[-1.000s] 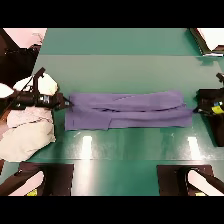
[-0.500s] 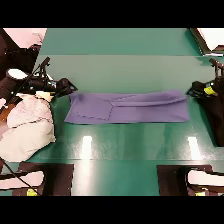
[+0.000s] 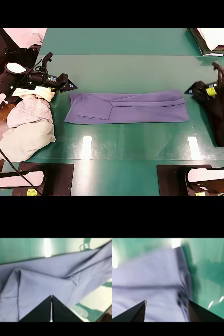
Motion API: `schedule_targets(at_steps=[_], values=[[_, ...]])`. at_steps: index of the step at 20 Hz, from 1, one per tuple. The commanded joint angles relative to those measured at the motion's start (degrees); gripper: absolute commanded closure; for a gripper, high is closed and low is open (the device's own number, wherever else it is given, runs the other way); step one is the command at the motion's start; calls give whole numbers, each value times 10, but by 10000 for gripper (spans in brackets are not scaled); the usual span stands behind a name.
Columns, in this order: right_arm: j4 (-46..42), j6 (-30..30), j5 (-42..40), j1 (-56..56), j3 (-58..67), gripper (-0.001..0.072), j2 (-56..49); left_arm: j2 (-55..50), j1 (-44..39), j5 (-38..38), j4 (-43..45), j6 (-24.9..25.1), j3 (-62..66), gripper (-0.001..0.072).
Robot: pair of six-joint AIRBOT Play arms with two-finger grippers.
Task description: Fold the shirts.
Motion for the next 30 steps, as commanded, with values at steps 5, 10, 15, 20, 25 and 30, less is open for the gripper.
schedule_targets(at_steps=[5,10,15,20,25,30], values=[[76,-128,10,-70,-124,136,-20,-1,-43,10,0,6,3,682],[122,-152,15,-38,-125,309,-57,-3,-106,49,5,-13,4,683],[131,-180,14,-16,-125,699,-32,-4,-187,122,5,-35,5,683],[147,-103,55,7,-83,702,79,-94,-260,111,5,-58,105,683],[202,-24,96,96,58,701,124,-228,-340,96,5,-76,213,683],[210,-5,93,210,177,702,123,-289,-377,105,6,-86,236,683]])
